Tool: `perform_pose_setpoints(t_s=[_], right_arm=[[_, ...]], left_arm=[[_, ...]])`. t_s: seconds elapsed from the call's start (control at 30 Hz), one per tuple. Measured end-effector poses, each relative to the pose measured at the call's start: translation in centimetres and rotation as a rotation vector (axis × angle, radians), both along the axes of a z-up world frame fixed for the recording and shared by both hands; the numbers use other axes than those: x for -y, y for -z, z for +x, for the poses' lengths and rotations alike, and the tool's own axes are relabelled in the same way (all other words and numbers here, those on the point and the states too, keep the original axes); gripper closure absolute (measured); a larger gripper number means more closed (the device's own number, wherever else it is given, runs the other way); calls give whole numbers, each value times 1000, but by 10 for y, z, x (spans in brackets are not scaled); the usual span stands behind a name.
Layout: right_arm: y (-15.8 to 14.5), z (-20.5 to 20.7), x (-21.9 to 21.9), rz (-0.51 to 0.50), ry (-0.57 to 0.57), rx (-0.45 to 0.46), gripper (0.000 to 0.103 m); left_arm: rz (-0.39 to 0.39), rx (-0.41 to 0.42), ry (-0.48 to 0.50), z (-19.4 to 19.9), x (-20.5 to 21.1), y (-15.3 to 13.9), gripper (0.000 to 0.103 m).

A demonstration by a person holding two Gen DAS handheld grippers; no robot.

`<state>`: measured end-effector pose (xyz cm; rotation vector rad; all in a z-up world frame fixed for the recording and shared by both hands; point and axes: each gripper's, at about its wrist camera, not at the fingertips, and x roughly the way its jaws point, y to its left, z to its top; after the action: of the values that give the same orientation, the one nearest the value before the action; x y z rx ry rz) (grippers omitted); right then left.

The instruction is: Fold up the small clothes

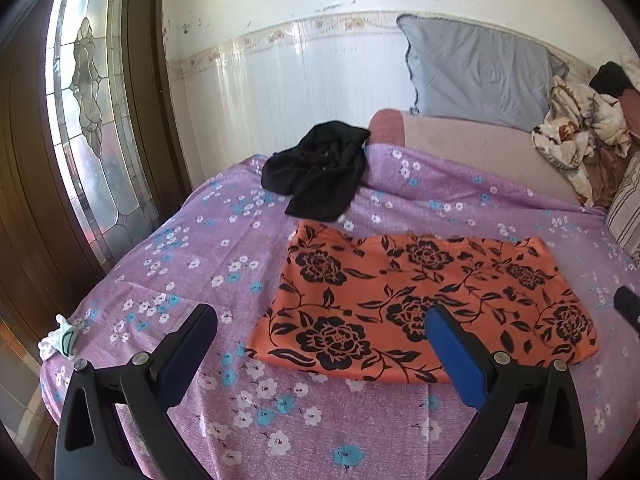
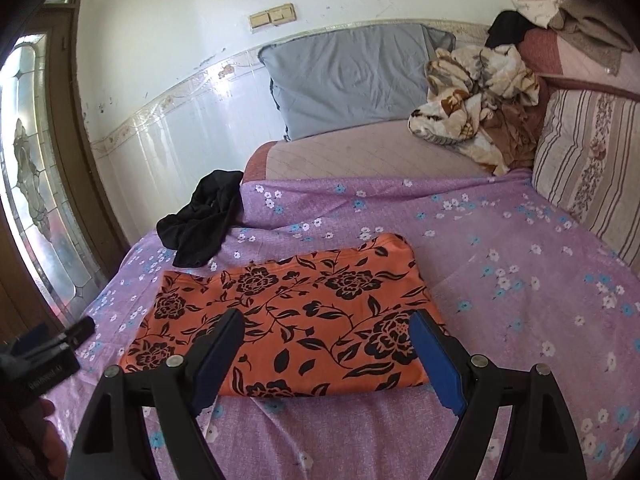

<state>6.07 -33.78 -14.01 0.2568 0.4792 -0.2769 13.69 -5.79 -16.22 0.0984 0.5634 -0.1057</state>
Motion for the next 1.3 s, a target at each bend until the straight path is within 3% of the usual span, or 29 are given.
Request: perform_pose_setpoints(t_s=[0.33,1.3], right_arm=[[7,8,4,43,-7,-33,17],[16,13,11,105,6,-66,17]], left_arm=[[12,-42,16,15,7,17,0],[30,-73,35,22,13,28,0]])
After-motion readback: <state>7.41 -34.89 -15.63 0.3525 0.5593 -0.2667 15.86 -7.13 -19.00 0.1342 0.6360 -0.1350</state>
